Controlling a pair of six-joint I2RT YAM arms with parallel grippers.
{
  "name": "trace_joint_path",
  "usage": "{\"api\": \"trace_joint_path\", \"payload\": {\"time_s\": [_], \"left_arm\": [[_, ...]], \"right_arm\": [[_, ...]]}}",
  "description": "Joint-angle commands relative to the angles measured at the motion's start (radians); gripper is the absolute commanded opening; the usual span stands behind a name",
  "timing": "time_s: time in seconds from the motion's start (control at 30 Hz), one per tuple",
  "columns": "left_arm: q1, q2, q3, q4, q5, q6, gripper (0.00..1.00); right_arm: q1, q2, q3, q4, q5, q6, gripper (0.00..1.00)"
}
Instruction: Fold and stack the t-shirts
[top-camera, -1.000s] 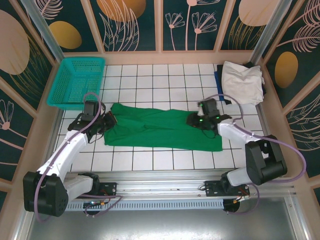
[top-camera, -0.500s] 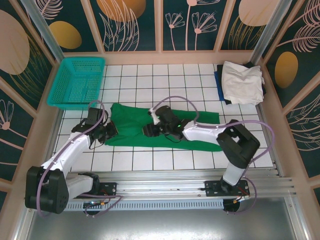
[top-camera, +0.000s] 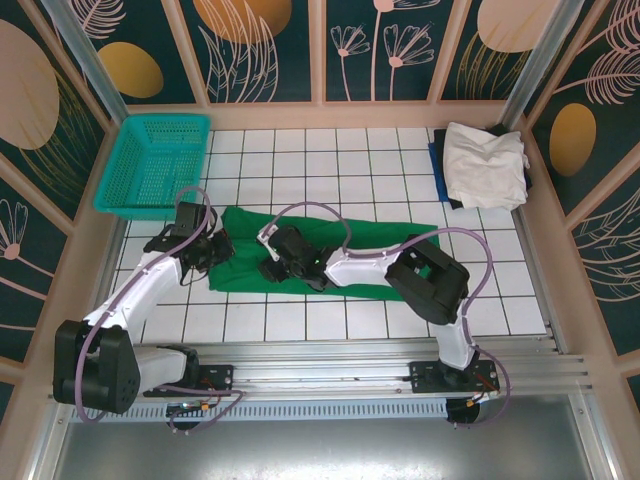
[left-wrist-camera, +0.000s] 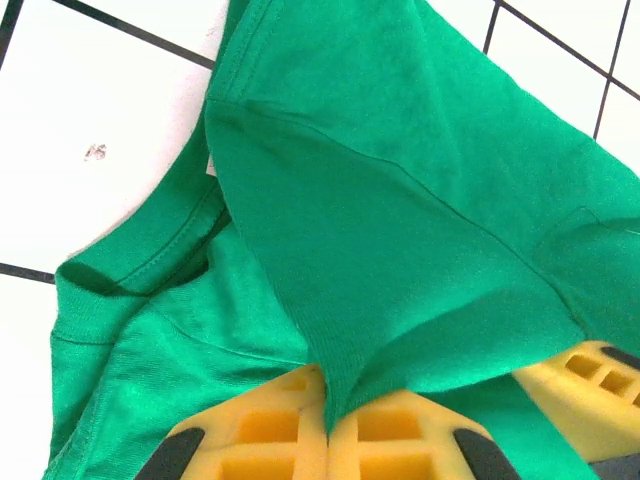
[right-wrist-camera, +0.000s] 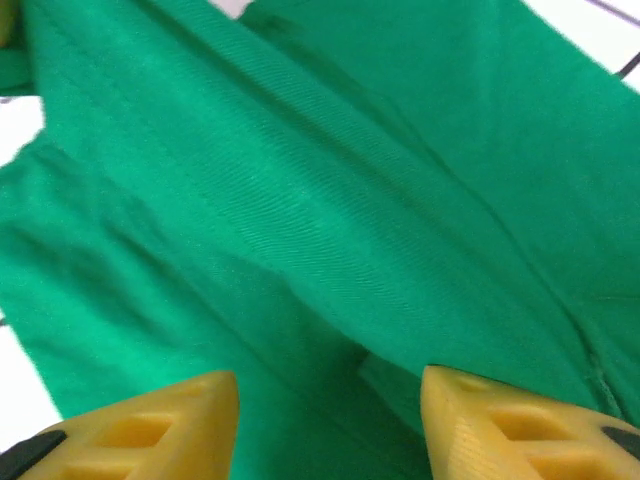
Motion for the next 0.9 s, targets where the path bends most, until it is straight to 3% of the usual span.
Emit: {"api": "trace_joint_path", "payload": {"time_s": [0.0, 0.17, 0.37, 0.6, 0.87], "left_arm": [[0.002, -0.003, 0.026, -0.010, -0.015, 0.020, 0.00], [0.001, -0.006, 0.027, -0.011, -0.001, 0.021, 0.00], [0.001, -0.015, 0.017, -0.012, 0.001, 0.027, 0.00], [0.001, -0.011, 0.015, -0.013, -0.004, 0.031, 0.00], [0.001, 0.005, 0.018, -0.010, -0.015, 0.041, 0.00]], "right_arm": [[0.022, 0.048, 0.050, -0.009, 0.156, -0.089, 0.52], [0.033, 0.101, 0.103, -0.019, 0.305, -0.130, 0.52], [0.042, 0.128, 0.121, 0.037, 0.418, -0.159, 0.28], [0.046, 0.099, 0.113, 0.027, 0.353, -0.160, 0.01], [0.015, -0.017, 0.017, 0.041, 0.159, -0.074, 0.00]]}}
